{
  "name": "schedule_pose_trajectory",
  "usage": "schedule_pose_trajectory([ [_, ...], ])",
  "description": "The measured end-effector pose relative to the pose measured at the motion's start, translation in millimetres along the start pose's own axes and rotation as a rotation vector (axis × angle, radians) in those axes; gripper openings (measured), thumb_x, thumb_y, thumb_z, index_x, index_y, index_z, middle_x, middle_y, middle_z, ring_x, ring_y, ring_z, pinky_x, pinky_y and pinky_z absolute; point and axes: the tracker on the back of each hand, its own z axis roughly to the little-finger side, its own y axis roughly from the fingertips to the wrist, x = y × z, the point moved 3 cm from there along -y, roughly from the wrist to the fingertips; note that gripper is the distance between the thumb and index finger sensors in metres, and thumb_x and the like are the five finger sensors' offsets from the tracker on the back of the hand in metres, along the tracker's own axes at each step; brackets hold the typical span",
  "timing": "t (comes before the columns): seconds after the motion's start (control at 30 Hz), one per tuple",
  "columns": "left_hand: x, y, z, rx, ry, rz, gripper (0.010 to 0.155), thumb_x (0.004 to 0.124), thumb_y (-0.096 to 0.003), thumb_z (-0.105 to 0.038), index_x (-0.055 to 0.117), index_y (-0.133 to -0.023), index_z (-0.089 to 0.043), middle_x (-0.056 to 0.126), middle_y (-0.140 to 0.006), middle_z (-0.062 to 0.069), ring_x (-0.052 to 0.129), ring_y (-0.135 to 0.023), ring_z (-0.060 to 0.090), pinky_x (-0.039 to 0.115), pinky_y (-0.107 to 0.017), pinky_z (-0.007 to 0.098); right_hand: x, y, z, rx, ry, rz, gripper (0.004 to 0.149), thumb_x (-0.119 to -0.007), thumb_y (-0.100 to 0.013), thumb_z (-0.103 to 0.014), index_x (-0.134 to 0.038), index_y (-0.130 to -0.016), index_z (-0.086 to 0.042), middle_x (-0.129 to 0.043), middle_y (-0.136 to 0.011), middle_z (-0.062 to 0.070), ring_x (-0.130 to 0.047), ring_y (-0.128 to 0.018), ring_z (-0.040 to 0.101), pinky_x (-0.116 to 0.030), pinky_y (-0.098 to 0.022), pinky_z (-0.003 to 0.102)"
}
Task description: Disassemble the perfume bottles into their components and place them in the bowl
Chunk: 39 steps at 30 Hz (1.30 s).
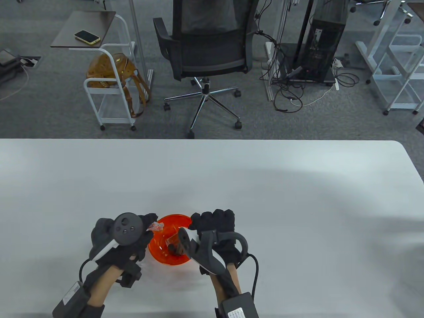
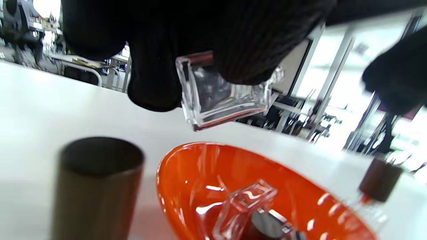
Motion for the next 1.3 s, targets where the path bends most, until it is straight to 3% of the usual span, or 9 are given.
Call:
schedule_pose_trajectory([
  [0.2,31,-32,-30,-0.086,-0.243,0.134,0.055,0.092,-0.0394,-0.033,0.089,-0.093,-0.021,0.107,-0.085,0.008,0.117,-0.066,0.023,0.088,-0.054,0.048,2,-2,23,-0.057,-0.061,-0.004,0.043,-0.079,-0.035,-0.052,-0.090,-0.074,-0.037,-0.102,-0.073,-0.011,-0.097,-0.070,0.017,-0.070,-0.065,0.057],
  [0.33,42,-41,-39,-0.106,-0.308,0.158,0.055,0.093,-0.0387,-0.035,0.091,-0.092,-0.021,0.109,-0.083,0.007,0.118,-0.061,0.022,0.089,-0.052,0.046,2,-3,27,-0.066,-0.091,-0.012,0.044,-0.078,-0.035,-0.052,-0.090,-0.074,-0.037,-0.102,-0.073,-0.011,-0.097,-0.069,0.017,-0.071,-0.065,0.056],
  [0.53,59,-52,-41,-0.129,-0.305,0.275,0.055,0.092,-0.0397,-0.036,0.090,-0.093,-0.022,0.109,-0.084,0.006,0.115,-0.056,0.022,0.086,-0.046,0.047,2,-3,27,-0.060,-0.117,-0.013,0.044,-0.078,-0.035,-0.052,-0.090,-0.075,-0.036,-0.102,-0.073,-0.011,-0.097,-0.069,0.017,-0.071,-0.065,0.057],
  [0.7,58,-57,-37,-0.156,-0.255,0.320,0.054,0.089,-0.0413,-0.034,0.089,-0.094,-0.021,0.107,-0.086,0.007,0.115,-0.055,0.023,0.086,-0.046,0.048,-2,-3,25,-0.050,-0.128,-0.035,0.044,-0.078,-0.035,-0.052,-0.090,-0.074,-0.036,-0.103,-0.073,-0.011,-0.097,-0.069,0.017,-0.071,-0.065,0.057],
  [0.83,35,-49,-24,-0.149,-0.130,0.273,0.057,0.089,-0.0408,-0.036,0.088,-0.095,-0.020,0.105,-0.087,0.009,0.113,-0.057,0.026,0.084,-0.048,0.049,-2,-2,25,-0.045,-0.124,-0.042,0.044,-0.078,-0.035,-0.052,-0.090,-0.074,-0.036,-0.103,-0.073,-0.011,-0.097,-0.069,0.017,-0.071,-0.065,0.057],
  [1.03,-15,-11,34,-0.061,0.156,0.163,0.064,0.089,-0.0396,-0.043,0.084,-0.099,-0.018,0.099,-0.094,0.014,0.107,-0.070,0.032,0.078,-0.057,0.054,-3,-2,21,-0.036,-0.120,-0.050,0.044,-0.078,-0.035,-0.052,-0.090,-0.075,-0.036,-0.103,-0.073,-0.010,-0.098,-0.069,0.017,-0.071,-0.065,0.057],
  [1.13,-9,9,60,0.004,0.274,0.172,0.076,0.090,-0.0378,-0.050,0.075,-0.106,-0.018,0.088,-0.103,0.016,0.096,-0.084,0.037,0.070,-0.064,0.057,-6,-1,19,-0.028,-0.108,-0.061,0.044,-0.077,-0.036,-0.052,-0.090,-0.075,-0.036,-0.103,-0.073,-0.010,-0.098,-0.069,0.017,-0.071,-0.065,0.056],
  [1.3,40,25,85,0.022,0.274,0.339,0.091,0.092,-0.0338,-0.056,0.060,-0.112,-0.020,0.078,-0.111,0.012,0.087,-0.093,0.041,0.064,-0.069,0.060,-11,0,13,-0.014,-0.093,-0.083,0.045,-0.076,-0.035,-0.053,-0.090,-0.075,-0.036,-0.102,-0.074,-0.011,-0.098,-0.069,0.017,-0.071,-0.065,0.056],
])
